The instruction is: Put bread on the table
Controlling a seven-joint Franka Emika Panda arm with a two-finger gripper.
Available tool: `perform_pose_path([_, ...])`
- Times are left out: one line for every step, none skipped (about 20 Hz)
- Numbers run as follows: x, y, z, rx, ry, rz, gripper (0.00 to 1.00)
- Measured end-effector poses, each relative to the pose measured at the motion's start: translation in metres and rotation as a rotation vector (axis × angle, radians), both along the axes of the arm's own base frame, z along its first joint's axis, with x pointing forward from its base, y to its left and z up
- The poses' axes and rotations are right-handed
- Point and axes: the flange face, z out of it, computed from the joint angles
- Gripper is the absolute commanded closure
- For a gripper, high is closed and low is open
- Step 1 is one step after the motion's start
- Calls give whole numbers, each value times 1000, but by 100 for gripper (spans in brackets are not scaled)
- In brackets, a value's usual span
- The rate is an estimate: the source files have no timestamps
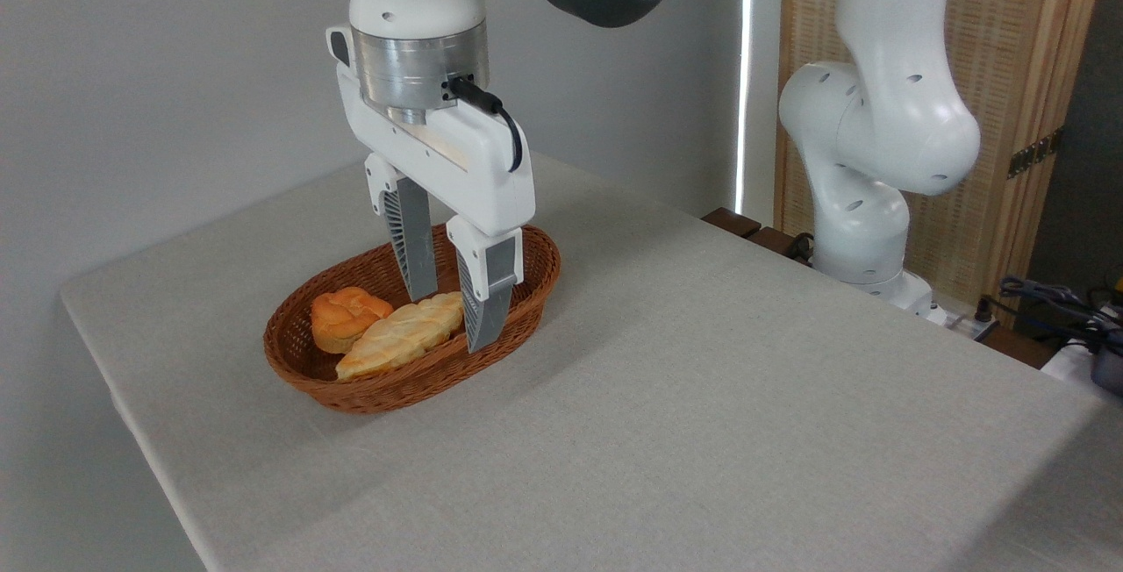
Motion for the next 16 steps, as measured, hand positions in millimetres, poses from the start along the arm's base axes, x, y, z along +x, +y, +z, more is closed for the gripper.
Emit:
perform_pose_path([0, 0, 4, 0, -9, 0, 0])
perform_pose_path([0, 0, 4, 0, -8, 0, 0])
perform_pose_path([0, 0, 4, -1, -8, 0, 0])
perform_pose_path([0, 0, 4, -1, -8, 0, 0])
perform_pose_path([0, 0, 4, -1, -8, 0, 0])
perform_pose_path([0, 0, 4, -5, -8, 1, 0])
perform_pose_path([0, -1, 4, -10, -8, 2, 0])
perform_pose_path([0, -1, 4, -12, -8, 2, 0])
perform_pose_path([0, -1, 4, -14, -8, 3, 0])
perform_pose_path([0, -1, 4, -15, -8, 3, 0])
perform_pose_path([0, -1, 4, -16, -8, 3, 0])
perform_pose_path([0, -1, 4, -17, -8, 3, 0])
perform_pose_path([0, -1, 4, -17, -8, 4, 0])
perform_pose_path([0, -1, 4, -17, -8, 4, 0])
perform_pose_path([0, 0, 4, -17, -8, 5, 0])
perform_pose_path([0, 0, 4, -17, -8, 5, 0])
